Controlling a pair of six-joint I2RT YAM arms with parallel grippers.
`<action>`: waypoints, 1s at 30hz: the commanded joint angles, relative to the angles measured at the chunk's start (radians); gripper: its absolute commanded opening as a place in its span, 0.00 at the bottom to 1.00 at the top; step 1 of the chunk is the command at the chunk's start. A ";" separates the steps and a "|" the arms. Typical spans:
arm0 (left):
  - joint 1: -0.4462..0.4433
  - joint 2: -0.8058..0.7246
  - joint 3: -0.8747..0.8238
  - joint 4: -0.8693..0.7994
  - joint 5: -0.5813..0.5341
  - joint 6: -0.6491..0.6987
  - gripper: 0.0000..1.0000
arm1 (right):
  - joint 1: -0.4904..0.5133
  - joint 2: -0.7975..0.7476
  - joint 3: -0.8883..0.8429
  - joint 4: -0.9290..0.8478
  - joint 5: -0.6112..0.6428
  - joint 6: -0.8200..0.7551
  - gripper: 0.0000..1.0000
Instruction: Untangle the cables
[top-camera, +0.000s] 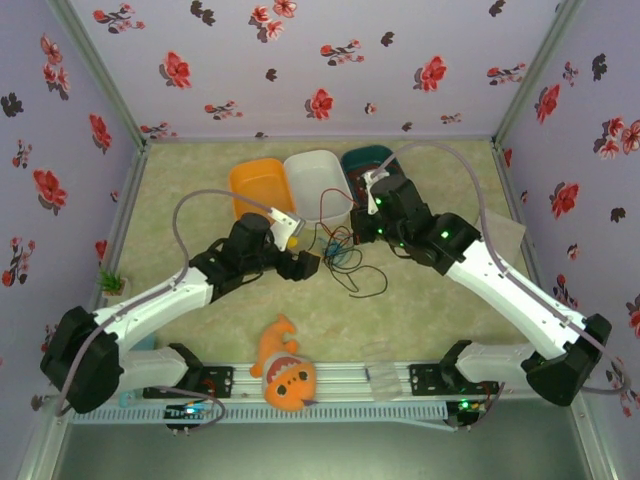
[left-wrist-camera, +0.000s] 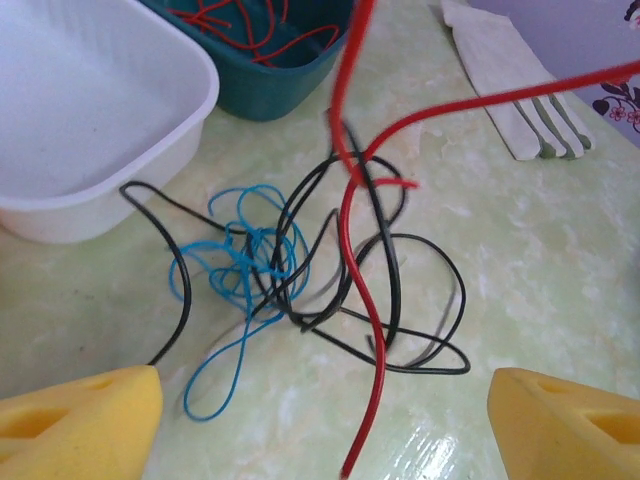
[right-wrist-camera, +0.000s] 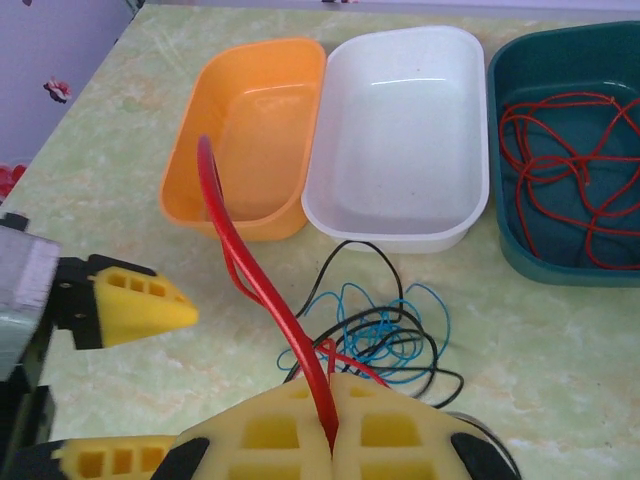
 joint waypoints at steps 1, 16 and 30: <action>-0.012 0.038 0.015 0.114 0.022 0.053 0.82 | 0.007 0.007 0.043 -0.042 -0.020 0.041 0.00; -0.059 0.170 0.040 0.208 0.030 0.011 0.79 | 0.007 -0.049 0.148 -0.080 -0.043 0.041 0.00; -0.069 0.237 0.026 0.212 0.024 -0.031 0.55 | 0.006 -0.069 0.328 -0.136 0.105 -0.063 0.00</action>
